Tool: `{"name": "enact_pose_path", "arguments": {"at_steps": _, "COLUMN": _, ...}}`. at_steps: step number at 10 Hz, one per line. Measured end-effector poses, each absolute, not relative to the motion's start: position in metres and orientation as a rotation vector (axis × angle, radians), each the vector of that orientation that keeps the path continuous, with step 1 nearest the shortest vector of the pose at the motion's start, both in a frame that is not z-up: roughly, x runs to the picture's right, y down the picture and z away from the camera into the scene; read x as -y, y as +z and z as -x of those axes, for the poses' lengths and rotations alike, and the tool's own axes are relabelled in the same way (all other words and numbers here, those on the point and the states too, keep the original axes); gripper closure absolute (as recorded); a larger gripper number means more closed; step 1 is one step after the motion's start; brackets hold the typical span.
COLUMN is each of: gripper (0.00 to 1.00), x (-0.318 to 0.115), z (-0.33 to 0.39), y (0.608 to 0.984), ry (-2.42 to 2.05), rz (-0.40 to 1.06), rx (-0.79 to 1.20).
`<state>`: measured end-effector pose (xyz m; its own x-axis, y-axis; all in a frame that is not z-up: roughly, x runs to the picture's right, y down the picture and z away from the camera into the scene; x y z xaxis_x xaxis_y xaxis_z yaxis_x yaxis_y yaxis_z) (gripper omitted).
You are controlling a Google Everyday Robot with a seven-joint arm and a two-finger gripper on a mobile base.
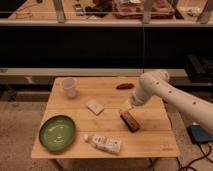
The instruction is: Place the ceramic cup in the ceramic bowl
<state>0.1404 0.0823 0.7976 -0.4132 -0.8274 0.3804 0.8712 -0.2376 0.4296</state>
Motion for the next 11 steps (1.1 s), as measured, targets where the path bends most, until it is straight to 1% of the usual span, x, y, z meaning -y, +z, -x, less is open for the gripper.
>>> {"name": "enact_pose_path", "arguments": {"at_steps": 3, "gripper": 0.20, "x": 0.001, "z": -0.100, "y": 0.818, "ry": -1.925, "rz": -0.010, "rx": 0.620}}
{"name": "enact_pose_path", "arguments": {"at_steps": 5, "gripper": 0.20, "x": 0.041, "z": -0.066, "y": 0.829, "ry": -1.931, "rz": -0.069, "rx": 0.594}}
{"name": "enact_pose_path", "arguments": {"at_steps": 9, "gripper": 0.20, "x": 0.089, "z": -0.007, "y": 0.859, "ry": -1.806, "rz": -0.161, "rx": 0.565}}
{"name": "enact_pose_path", "arguments": {"at_steps": 11, "gripper": 0.20, "x": 0.108, "z": 0.020, "y": 0.875, "ry": -1.638, "rz": -0.200, "rx": 0.575}}
